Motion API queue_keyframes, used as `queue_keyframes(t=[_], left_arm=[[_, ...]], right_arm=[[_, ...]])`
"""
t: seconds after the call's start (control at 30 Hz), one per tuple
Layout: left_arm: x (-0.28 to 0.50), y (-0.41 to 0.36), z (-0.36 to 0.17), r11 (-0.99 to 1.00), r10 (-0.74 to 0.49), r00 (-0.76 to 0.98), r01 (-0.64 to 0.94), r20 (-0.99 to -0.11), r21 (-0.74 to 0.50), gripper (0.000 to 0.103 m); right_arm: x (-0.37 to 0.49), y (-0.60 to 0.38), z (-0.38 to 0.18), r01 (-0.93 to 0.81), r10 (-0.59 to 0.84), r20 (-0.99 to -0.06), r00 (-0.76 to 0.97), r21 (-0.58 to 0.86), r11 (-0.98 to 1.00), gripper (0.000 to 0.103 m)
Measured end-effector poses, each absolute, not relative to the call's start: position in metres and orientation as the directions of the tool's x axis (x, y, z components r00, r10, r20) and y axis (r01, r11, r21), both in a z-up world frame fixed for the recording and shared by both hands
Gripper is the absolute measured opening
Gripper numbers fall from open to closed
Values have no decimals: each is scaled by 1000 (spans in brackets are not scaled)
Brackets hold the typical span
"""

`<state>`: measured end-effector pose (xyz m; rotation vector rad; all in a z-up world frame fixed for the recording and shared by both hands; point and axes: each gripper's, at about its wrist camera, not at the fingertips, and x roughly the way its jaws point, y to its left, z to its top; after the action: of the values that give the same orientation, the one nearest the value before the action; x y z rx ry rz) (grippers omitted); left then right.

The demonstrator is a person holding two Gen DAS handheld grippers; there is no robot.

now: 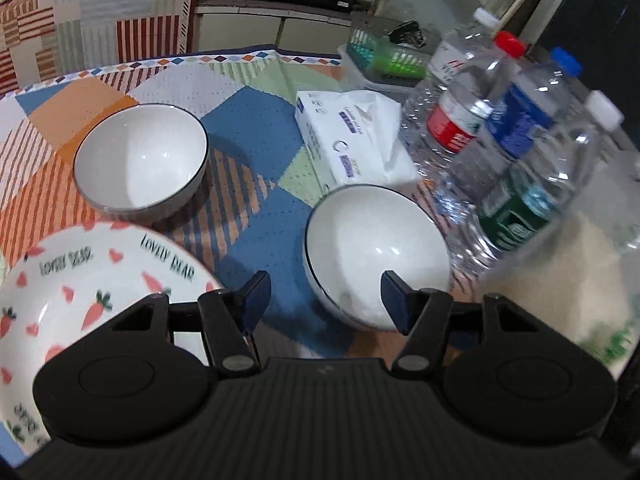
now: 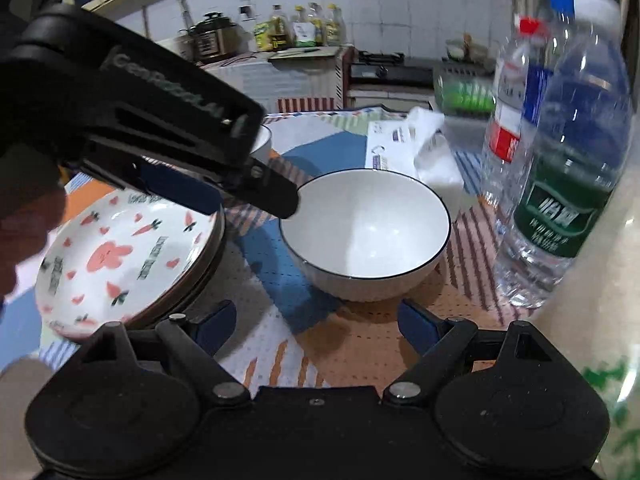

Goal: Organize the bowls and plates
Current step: 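Grasp the rim of a second white bowl near the bottles with both tools, then lift the second bowl and carry it over the first bowl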

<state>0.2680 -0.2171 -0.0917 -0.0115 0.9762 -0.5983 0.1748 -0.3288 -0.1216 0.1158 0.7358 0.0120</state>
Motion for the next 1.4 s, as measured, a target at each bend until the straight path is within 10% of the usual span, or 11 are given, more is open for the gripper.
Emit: queue_keyframes(t=[0.4, 0.77, 1.4], left_arm=[[297, -245, -118, 867, -399, 422, 462, -815, -185, 50], [286, -253, -119, 845, -400, 449, 518, -799, -132, 13], [227, -215, -67, 841, -341, 415, 535, -843, -77, 13]], right_arm=[[206, -337, -152, 171, -56, -686, 725, 101, 980, 90], [218, -341, -150, 127, -60, -656, 753, 55, 990, 90], [156, -312, -110, 38, 19, -630, 777, 76, 996, 91]])
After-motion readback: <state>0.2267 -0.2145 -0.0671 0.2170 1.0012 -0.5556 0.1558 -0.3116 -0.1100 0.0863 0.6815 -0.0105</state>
